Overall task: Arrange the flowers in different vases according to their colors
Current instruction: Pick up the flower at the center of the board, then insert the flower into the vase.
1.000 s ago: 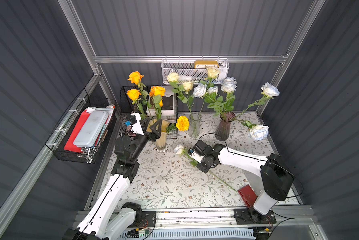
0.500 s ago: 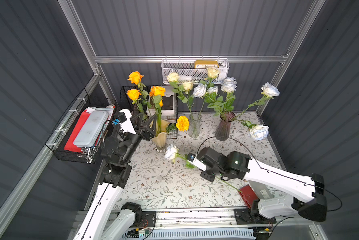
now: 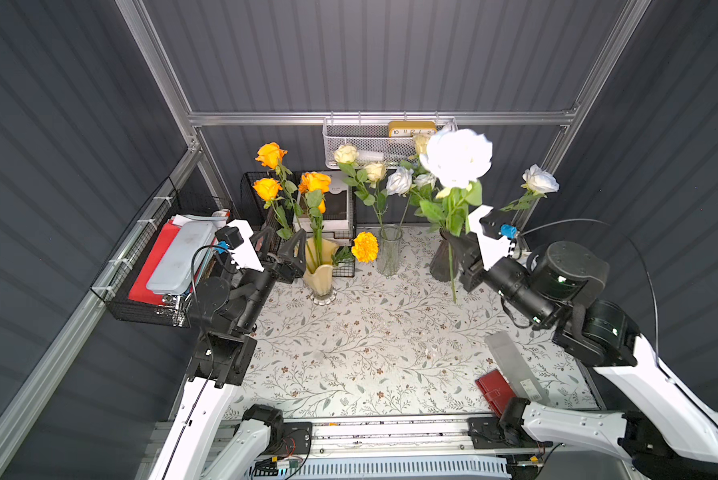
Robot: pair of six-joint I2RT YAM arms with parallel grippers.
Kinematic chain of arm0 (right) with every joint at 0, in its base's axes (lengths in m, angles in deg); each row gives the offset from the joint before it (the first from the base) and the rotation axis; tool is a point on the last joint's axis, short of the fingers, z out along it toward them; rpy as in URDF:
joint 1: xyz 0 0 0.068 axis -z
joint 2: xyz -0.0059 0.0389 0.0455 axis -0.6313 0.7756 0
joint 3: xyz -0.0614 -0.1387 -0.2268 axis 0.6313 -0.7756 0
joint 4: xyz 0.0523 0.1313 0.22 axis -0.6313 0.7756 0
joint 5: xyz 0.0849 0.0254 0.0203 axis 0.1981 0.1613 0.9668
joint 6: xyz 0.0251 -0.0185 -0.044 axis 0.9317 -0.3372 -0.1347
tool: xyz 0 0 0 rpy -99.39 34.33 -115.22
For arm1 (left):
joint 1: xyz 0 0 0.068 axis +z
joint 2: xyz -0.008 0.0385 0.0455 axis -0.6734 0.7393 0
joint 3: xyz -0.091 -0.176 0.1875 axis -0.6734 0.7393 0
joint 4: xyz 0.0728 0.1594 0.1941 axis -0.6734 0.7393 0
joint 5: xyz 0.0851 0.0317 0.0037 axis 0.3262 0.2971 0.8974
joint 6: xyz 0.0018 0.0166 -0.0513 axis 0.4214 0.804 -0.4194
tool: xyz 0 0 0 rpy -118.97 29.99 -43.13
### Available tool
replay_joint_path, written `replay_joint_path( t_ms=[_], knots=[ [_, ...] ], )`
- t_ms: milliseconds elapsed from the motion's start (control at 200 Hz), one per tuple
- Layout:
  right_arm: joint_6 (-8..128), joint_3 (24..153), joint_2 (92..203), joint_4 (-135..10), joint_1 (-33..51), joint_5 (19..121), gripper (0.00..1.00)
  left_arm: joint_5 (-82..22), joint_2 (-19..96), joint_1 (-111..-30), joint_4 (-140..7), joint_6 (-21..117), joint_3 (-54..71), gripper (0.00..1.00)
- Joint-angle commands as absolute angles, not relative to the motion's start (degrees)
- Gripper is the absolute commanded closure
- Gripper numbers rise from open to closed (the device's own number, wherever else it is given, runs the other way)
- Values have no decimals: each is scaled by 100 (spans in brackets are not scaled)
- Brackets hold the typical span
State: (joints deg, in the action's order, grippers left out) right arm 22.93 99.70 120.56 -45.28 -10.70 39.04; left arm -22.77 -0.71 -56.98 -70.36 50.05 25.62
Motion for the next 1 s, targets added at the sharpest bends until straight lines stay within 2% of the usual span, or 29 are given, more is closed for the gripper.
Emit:
replay_joint_path(
  t_ms=[0, 160, 480, 720, 996],
  knots=[
    [1315, 9880, 12596, -6781, -650, 3208, 100, -2286, -180, -5714, -7024, 5127, 2684, 9],
    [1218, 10302, 13512, -7792, 340, 3159, 100, -2348, -245, -5718, -6917, 5123, 2722, 8],
    [1231, 11068, 14779, -8137, 1287, 3246, 100, -2412, -220, -5719, -6939, 5059, 2847, 7],
    [1869, 10537, 15090, -8640, 1772, 3162, 100, -2354, -150, -5717, -6984, 5034, 2966, 7],
    [2347, 9921, 15363, -9107, 1858, 3106, 100, -2328, -131, -5716, -6966, 5032, 3036, 6]
  ],
)
